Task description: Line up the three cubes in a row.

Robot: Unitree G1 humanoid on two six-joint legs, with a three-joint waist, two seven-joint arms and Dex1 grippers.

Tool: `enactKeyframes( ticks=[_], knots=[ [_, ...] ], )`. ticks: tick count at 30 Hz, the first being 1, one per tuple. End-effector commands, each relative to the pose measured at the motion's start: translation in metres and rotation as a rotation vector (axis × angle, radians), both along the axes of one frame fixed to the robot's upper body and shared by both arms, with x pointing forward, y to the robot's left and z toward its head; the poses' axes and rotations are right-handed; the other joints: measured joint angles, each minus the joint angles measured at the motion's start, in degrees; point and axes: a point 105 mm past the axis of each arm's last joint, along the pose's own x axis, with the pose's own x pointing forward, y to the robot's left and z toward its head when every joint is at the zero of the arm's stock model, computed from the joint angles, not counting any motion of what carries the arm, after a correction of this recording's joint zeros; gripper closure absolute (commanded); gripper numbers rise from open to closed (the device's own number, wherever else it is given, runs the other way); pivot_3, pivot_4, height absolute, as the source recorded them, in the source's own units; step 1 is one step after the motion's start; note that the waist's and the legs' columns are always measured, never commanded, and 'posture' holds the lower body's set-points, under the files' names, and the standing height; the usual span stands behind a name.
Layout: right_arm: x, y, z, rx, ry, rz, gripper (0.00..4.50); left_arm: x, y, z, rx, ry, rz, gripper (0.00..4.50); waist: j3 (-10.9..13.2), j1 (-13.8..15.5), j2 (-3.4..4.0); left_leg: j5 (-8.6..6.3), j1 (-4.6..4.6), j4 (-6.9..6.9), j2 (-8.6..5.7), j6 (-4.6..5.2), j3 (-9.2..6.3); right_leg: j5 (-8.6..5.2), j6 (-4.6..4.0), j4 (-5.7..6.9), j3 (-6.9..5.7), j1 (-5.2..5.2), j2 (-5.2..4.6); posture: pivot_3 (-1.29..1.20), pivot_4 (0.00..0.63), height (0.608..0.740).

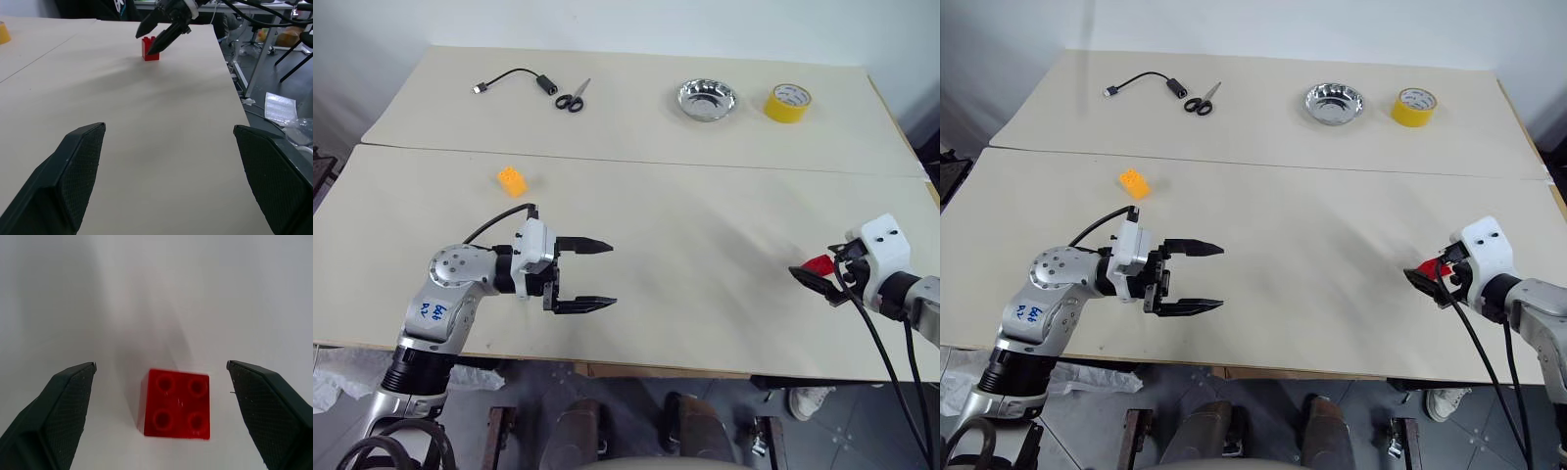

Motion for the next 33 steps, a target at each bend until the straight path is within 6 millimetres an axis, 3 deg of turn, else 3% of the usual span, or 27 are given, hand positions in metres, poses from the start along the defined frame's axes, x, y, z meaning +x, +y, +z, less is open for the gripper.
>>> enactKeyframes(
  ticks=[1,4,10,12,16,19,22,26,33],
  knots=[
    [-0.004,-0.010,-0.001,0.028,0.027,-0.041,0.00,-0.003,-0.001,0.006,-0.003,-0.034,-0.013,0.04,0.00,0.05,0.00,0.00,0.00,0.00,0.00,0.00,0.00,0.00,0.00,0.00,0.00,0.00,0.00,0.00,0.150,0.740],
    [-0.005,-0.008,-0.005,0.052,0.041,-0.026,0.56,-0.004,-0.001,0.007,-0.002,-0.035,-0.025,0.00,0.00,0.04,0.00,0.00,-0.01,0.00,-0.01,0.00,-0.01,0.00,0.00,-0.01,-0.01,0.00,-0.01,0.00,0.150,0.740],
    [-0.003,-0.005,-0.005,0.057,0.048,0.014,2.61,-0.005,0.001,0.008,-0.007,-0.034,-0.039,0.00,0.00,-0.01,0.00,0.00,0.00,0.00,0.00,0.00,0.01,0.00,0.00,0.00,0.00,0.00,0.01,0.00,0.150,0.740],
    [-0.001,0.002,0.001,0.066,0.028,0.066,3.02,-0.005,0.004,0.009,-0.008,-0.036,-0.029,0.00,0.00,0.00,0.00,0.00,0.00,0.00,0.00,0.00,0.01,0.00,0.00,0.00,0.00,0.00,0.01,0.00,0.150,0.740],
    [0.000,0.068,0.031,0.061,-0.013,0.502,3.01,-0.006,0.027,0.008,-0.015,-0.032,0.070,0.00,0.01,-1.06,0.04,0.00,0.04,0.00,0.04,0.00,0.06,0.00,0.00,-0.01,0.05,-0.01,0.04,0.00,0.150,0.740],
    [-0.009,0.103,0.033,0.001,0.044,0.760,3.01,-0.007,0.043,0.003,-0.010,-0.008,0.139,0.00,0.05,-1.54,0.07,0.00,0.07,-0.05,0.13,-0.04,0.00,-0.02,-0.03,0.00,0.01,-0.03,0.08,0.00,0.150,0.740],
    [-0.001,0.138,0.037,-0.009,0.065,0.909,3.01,-0.009,0.059,-0.007,-0.001,0.021,0.213,0.00,0.06,-1.60,0.04,0.00,0.04,-0.02,0.12,-0.04,-0.01,-0.02,-0.03,-0.01,0.00,-0.02,0.05,0.00,0.150,0.740],
    [0.004,0.163,0.024,-0.091,0.127,1.049,3.01,-0.015,0.065,-0.012,0.008,0.027,0.247,0.00,0.07,-1.11,0.01,0.00,-0.02,0.01,0.09,-0.04,-0.13,-0.02,-0.04,0.00,-0.08,-0.03,0.00,0.00,0.150,0.740],
    [0.010,0.179,0.002,-0.156,0.163,1.090,3.01,-0.023,0.069,-0.013,0.003,0.012,0.291,0.00,0.07,-0.70,-0.02,-0.02,-0.06,0.01,-0.03,-0.02,-0.13,-0.02,-0.03,-0.02,-0.09,-0.03,-0.06,0.00,0.150,0.740]
  ],
)
